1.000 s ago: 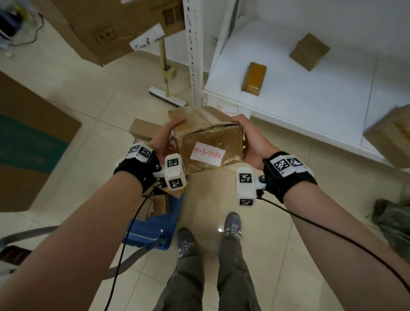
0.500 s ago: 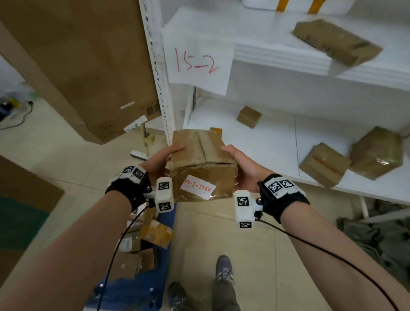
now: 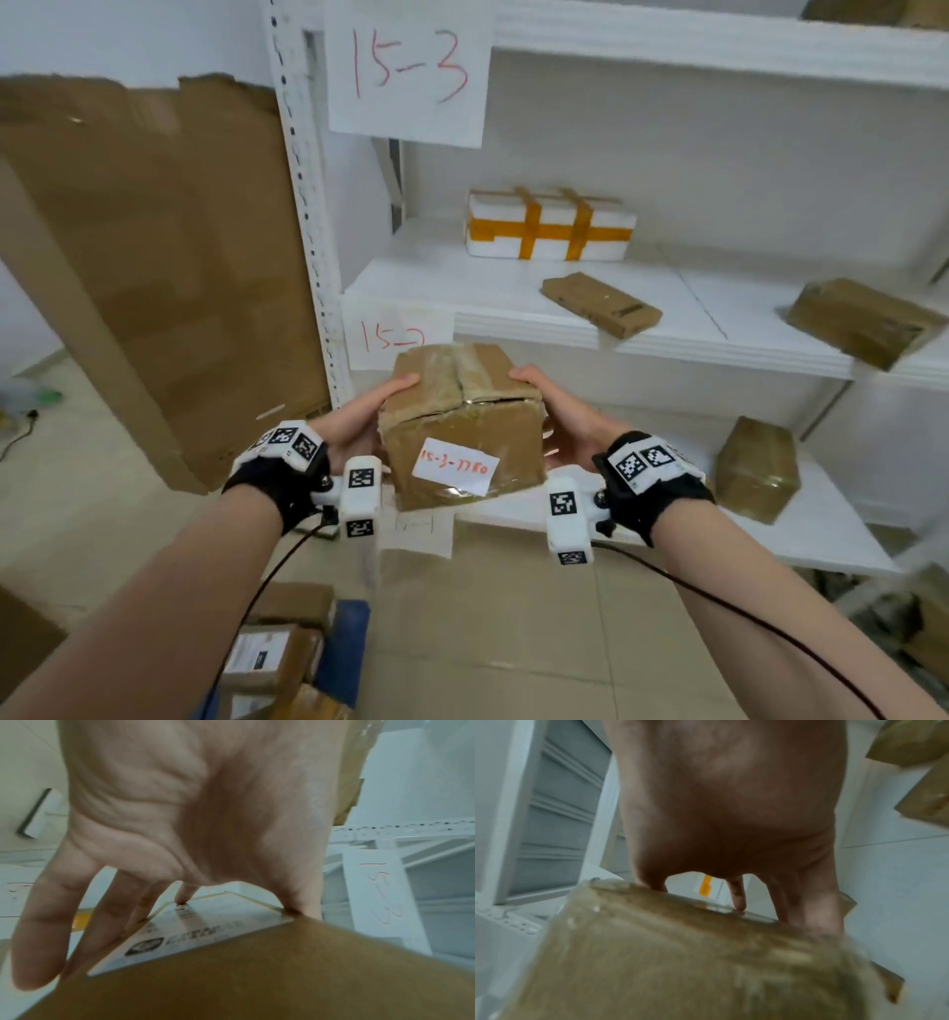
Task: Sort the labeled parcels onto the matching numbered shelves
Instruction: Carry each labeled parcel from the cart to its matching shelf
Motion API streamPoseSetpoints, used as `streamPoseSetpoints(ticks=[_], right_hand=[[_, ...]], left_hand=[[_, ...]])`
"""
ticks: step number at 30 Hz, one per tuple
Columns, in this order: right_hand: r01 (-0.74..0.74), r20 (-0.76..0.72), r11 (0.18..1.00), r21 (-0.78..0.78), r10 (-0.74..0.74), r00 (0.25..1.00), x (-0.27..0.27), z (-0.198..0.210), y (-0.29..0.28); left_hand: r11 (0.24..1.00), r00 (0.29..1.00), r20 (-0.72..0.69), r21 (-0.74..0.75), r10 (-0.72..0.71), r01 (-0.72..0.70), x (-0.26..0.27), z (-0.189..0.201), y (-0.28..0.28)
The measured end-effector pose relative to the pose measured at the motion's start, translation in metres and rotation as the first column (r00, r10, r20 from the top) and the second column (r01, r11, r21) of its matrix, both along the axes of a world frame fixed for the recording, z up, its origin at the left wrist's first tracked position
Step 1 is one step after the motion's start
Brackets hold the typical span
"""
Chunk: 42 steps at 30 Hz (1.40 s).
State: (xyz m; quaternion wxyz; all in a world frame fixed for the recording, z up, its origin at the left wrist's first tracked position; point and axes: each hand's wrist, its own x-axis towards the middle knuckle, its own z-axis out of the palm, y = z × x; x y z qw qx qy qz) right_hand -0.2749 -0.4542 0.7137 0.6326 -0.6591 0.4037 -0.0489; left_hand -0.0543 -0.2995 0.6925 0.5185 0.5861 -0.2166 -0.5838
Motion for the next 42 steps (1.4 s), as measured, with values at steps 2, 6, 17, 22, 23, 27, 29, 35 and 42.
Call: streamPoseSetpoints(ticks=[2,6,17,22,23,27,29,35,42], right_hand=[[-0.003,0.015,1.0,-0.031,0.004,1.0,-0.011,0.026,-0.005],[0.015,0.079,0.992,-0.123,-0.006,0.997,-0.034,0.069,-0.015],[0.171,0.329,0.94,-0.294,-0.069,0.942,-0.1,0.185,-0.04],[0.274,0.494,0.883,-0.381,-0.056,0.868,-0.119,0.232,-0.046],[0.297,0.52,0.873,-0.387,-0.06,0.852,-0.121,0.24,-0.048],[0.362,0.595,0.857,-0.366,-0.083,0.799,-0.122,0.265,-0.062],[0.387,0.618,0.857,-0.341,-0.105,0.779,-0.12,0.278,-0.072],[0.454,0.681,0.849,-0.271,-0.164,0.713,-0.105,0.311,-0.105],[0.532,0.735,0.811,-0.242,-0.204,0.646,-0.087,0.346,-0.146]], left_hand=[[1.0,0.999,0.032,-0.02,-0.009,0.009,-0.01,0.027,-0.006],[0.998,0.993,0.111,-0.038,-0.036,0.04,-0.031,0.076,-0.019],[0.959,0.943,0.331,-0.275,0.03,0.065,-0.094,0.207,-0.059],[0.924,0.919,0.388,-0.372,0.07,0.087,-0.106,0.253,-0.081],[0.915,0.917,0.391,-0.395,0.086,0.083,-0.108,0.261,-0.086],[0.862,0.892,0.411,-0.504,0.188,0.051,-0.12,0.29,-0.103],[0.821,0.88,0.413,-0.569,0.233,0.05,-0.123,0.302,-0.111],[0.73,0.864,0.449,-0.666,0.228,0.154,-0.114,0.335,-0.141],[0.693,0.77,0.607,-0.642,0.2,0.326,-0.098,0.369,-0.203]])
